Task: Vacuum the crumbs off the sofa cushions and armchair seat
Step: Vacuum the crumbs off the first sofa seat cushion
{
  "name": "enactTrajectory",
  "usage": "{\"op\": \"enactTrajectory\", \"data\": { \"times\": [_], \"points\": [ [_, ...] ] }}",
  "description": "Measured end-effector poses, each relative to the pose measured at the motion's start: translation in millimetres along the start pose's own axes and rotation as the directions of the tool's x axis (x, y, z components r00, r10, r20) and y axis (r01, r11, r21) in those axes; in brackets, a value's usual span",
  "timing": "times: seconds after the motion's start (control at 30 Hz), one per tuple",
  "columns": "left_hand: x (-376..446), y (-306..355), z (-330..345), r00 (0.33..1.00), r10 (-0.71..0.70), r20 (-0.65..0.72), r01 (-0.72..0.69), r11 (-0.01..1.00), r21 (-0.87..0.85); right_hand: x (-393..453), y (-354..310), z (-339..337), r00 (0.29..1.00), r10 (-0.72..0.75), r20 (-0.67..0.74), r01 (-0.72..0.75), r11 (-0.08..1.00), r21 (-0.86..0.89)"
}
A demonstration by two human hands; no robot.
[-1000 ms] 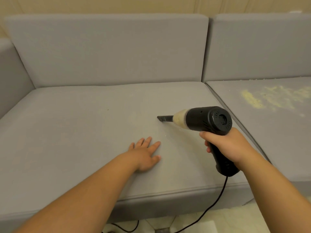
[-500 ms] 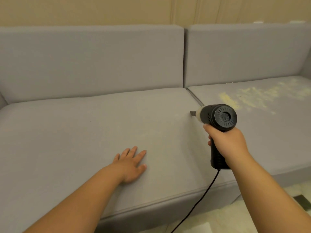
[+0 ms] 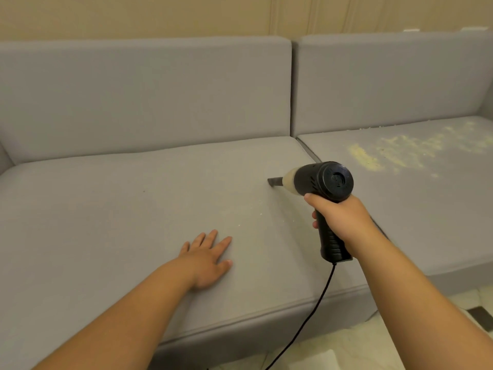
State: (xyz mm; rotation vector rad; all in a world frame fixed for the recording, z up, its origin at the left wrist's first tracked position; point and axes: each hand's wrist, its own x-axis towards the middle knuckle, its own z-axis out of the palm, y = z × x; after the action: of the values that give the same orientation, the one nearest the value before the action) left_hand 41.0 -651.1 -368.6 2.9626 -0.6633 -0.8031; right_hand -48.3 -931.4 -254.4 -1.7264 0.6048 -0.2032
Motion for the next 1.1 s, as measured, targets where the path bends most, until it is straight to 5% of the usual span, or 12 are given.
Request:
{"op": "enactTrajectory", "data": {
  "times": [0.2, 0.63, 1.1],
  "points": [
    [0.3, -0.8, -0.3, 1.0, 0.001, 0.003, -0.001, 1.0, -0.004, -1.9, -3.3, -1.4, 0.988, -0.031, -0.152, 0.032, 0.999, 0.007],
    [2.8, 5.5, -2.6, 0.999, -0.028, 0.031, 0.028, 1.0, -0.006, -38.8, -23.2, -15.7, 0.992, -0.016, 0.123, 0.044, 0.971, -0.233],
    [-2.7, 16.4, -4.6, 0.997, -0.074, 0.019, 0.075, 0.997, -0.03, -69.9, -18.6, -10.1, 0.989, -0.048, 0.142, 0.091, 0.947, -0.31]
  ]
}}
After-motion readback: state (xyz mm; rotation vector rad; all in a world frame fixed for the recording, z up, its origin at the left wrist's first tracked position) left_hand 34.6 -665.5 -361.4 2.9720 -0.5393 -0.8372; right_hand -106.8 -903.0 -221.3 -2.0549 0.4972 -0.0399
